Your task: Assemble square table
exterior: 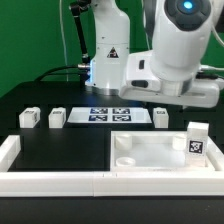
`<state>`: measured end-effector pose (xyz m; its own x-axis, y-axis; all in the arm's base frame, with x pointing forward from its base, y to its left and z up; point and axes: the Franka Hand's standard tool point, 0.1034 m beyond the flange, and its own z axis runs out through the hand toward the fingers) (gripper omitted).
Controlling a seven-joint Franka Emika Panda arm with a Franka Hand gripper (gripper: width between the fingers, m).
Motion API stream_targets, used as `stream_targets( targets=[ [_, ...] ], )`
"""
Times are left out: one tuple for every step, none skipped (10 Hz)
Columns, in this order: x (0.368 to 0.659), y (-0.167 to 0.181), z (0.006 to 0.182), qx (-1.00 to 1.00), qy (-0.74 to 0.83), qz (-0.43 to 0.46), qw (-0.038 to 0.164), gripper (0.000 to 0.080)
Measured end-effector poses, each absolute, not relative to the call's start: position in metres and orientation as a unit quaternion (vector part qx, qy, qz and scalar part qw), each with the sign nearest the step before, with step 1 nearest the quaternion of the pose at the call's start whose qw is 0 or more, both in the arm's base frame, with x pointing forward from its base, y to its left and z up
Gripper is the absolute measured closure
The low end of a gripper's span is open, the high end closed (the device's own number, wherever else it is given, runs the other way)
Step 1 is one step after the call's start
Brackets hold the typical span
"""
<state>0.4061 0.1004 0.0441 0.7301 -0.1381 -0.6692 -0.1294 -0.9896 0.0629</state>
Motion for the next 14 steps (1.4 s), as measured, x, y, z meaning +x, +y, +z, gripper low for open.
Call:
stream_targets(
  targets=[
    [0.407,0.104,0.041,0.923,-0.075,-0.378,0.012,0.0151],
    [0.401,0.102,0.042,0.909,-0.078,-0.41,0.015,0.0151],
    [0.402,0.098,0.039,0.897,-0.081,-0.433,0.017,0.0151],
    [0.406,0.098,0.037,0.903,-0.082,-0.422,0.017,0.0151],
    [0.403,0.098,0.036,0.902,-0.088,-0.423,0.017,0.0151],
    [0.391,0.099,0.028,0.896,-0.104,-0.432,0.015,0.0151],
    [0.379,0.104,0.019,0.886,-0.13,-0.445,-0.007,0.0151],
    [0.373,0.105,0.013,0.886,-0.132,-0.444,-0.008,0.0151],
    [0.37,0.108,0.009,0.887,-0.136,-0.442,-0.013,0.0151],
    [0.364,0.108,0.007,0.884,-0.142,-0.445,-0.016,0.0151],
    [0.365,0.107,0.007,0.884,-0.143,-0.445,-0.017,0.0151],
    [0.365,0.106,0.007,0.884,-0.144,-0.445,-0.017,0.0151],
    [0.365,0.106,0.007,0.884,-0.145,-0.445,-0.018,0.0301],
    [0.365,0.105,0.007,0.884,-0.146,-0.445,-0.018,0.0301]
  ],
)
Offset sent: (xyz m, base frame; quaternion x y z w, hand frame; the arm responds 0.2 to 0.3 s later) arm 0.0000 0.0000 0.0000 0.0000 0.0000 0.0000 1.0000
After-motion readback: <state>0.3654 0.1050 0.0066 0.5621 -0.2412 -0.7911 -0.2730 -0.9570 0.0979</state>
